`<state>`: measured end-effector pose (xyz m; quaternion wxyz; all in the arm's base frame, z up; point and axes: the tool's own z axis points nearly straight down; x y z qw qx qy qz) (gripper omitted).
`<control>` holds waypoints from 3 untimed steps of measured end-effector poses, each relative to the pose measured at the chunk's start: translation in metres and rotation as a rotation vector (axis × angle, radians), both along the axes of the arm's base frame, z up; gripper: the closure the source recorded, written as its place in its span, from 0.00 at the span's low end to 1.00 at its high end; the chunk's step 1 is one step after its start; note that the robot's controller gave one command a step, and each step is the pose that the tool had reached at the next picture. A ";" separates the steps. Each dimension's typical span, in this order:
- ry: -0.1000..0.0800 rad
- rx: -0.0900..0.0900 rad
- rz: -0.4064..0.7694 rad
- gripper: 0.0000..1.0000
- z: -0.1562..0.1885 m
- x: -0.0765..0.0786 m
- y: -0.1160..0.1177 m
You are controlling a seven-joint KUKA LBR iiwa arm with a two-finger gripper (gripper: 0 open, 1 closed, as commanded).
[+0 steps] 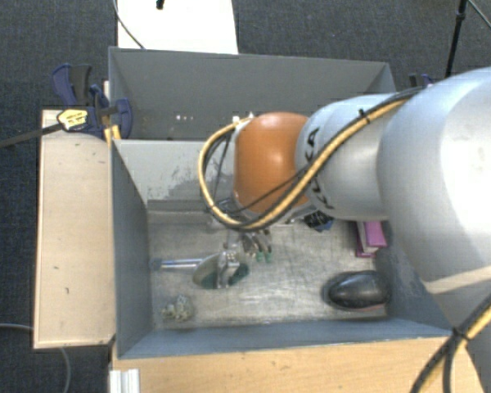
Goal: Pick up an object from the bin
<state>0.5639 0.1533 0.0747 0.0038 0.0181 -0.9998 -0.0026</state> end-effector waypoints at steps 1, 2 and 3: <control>-0.013 -0.003 -0.127 0.00 0.027 -0.003 0.020; -0.015 -0.003 -0.138 0.00 0.052 -0.004 0.003; -0.008 -0.005 -0.068 0.00 -0.004 -0.019 0.037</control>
Offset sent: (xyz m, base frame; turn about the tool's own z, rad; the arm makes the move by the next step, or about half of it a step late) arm -0.0040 0.0186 0.0253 0.1286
